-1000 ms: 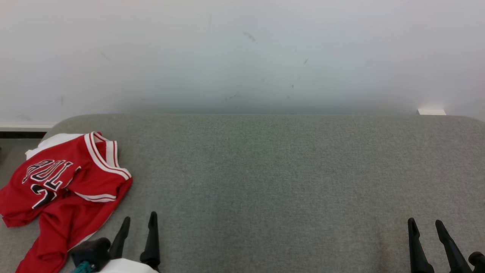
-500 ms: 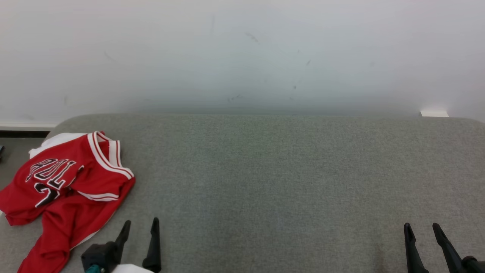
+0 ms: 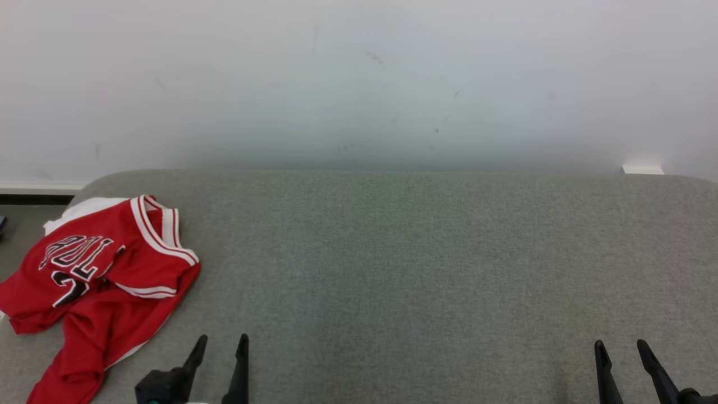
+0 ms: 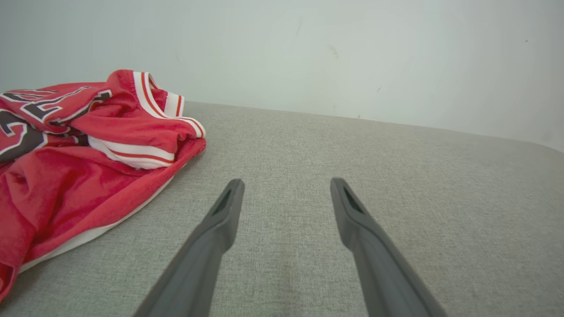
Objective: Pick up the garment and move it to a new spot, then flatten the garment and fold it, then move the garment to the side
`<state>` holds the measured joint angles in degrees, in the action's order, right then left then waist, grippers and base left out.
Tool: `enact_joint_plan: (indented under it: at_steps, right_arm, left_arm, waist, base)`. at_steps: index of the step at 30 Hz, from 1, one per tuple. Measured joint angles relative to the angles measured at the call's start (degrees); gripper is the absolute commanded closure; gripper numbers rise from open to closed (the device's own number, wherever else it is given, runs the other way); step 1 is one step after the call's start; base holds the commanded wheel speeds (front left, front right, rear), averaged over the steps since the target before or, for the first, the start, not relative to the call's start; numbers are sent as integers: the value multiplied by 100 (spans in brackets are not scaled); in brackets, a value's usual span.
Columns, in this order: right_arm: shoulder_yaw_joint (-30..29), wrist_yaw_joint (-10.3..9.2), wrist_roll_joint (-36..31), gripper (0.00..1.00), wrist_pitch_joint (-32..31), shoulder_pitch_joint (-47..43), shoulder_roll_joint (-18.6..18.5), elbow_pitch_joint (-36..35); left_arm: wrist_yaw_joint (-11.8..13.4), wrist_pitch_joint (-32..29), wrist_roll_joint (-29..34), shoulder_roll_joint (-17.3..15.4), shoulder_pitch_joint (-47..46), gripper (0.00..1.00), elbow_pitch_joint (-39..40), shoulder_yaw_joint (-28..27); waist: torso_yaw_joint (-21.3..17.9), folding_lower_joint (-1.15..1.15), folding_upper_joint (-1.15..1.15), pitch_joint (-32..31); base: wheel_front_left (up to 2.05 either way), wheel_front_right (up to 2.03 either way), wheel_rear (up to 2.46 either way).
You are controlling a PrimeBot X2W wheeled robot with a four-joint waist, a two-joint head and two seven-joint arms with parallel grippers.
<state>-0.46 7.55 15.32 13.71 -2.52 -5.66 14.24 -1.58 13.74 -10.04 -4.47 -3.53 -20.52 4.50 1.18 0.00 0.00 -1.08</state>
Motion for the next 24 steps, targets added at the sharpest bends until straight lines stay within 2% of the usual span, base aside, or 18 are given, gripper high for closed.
enact_joint_plan:
  at_steps: [13, 24]
  right_arm:
    - [92, 0, -334, 0, 145, -20, -46, 65]
    - [133, 0, -272, 0, 145, -35, -101, 60]
  left_arm:
    - [-52, 133, 460, 77, 4, 0, -107, -19]
    - [-125, 133, 391, 136, 4, 0, -189, -70]
  waist:
    - [-3, 0, 0, 5]
    - [3, 0, 0, 2]
  base:
    - [0, 0, 0]
    - [0, 0, 0]
